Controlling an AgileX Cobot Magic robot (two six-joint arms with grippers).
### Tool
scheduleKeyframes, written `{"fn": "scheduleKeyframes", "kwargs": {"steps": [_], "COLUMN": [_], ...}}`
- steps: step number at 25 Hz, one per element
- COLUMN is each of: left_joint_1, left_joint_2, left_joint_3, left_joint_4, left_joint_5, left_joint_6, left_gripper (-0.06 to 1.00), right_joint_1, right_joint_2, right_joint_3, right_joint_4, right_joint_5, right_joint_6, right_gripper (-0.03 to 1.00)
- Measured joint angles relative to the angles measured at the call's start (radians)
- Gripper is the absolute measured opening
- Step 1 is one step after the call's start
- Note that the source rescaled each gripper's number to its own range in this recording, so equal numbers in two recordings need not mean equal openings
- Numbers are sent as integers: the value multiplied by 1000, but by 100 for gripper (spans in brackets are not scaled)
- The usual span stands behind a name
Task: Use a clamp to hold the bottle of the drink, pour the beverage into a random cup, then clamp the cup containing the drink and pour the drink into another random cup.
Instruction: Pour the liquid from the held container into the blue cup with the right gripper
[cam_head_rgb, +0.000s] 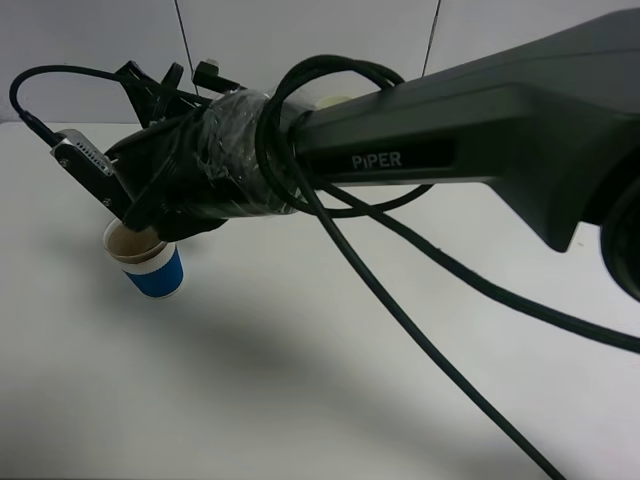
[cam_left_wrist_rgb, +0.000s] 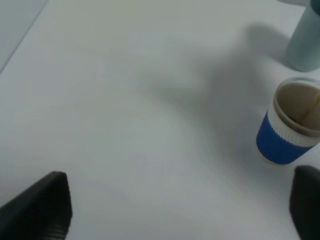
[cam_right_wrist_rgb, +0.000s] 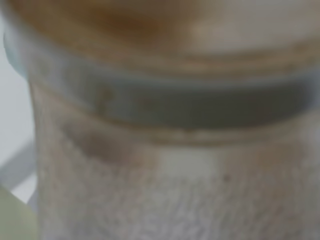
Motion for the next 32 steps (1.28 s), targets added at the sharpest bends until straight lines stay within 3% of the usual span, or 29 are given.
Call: {"fn": "scheduleKeyframes", "kwargs": {"steps": [13,32], "left_joint_1": [0,0], "left_joint_2": [0,0], "left_joint_3": [0,0], "left_joint_4": [0,0], "left_joint_5": [0,0], "left_joint_6": [0,0], "left_gripper": [62,62], "right_joint_1": [0,22], "right_joint_2": [0,-1], "right_joint_3": [0,0], "right_joint_4": [-7,-101], "right_joint_5": [28,25], "right_joint_6": [-28,-28], "right_gripper": [1,1]}}
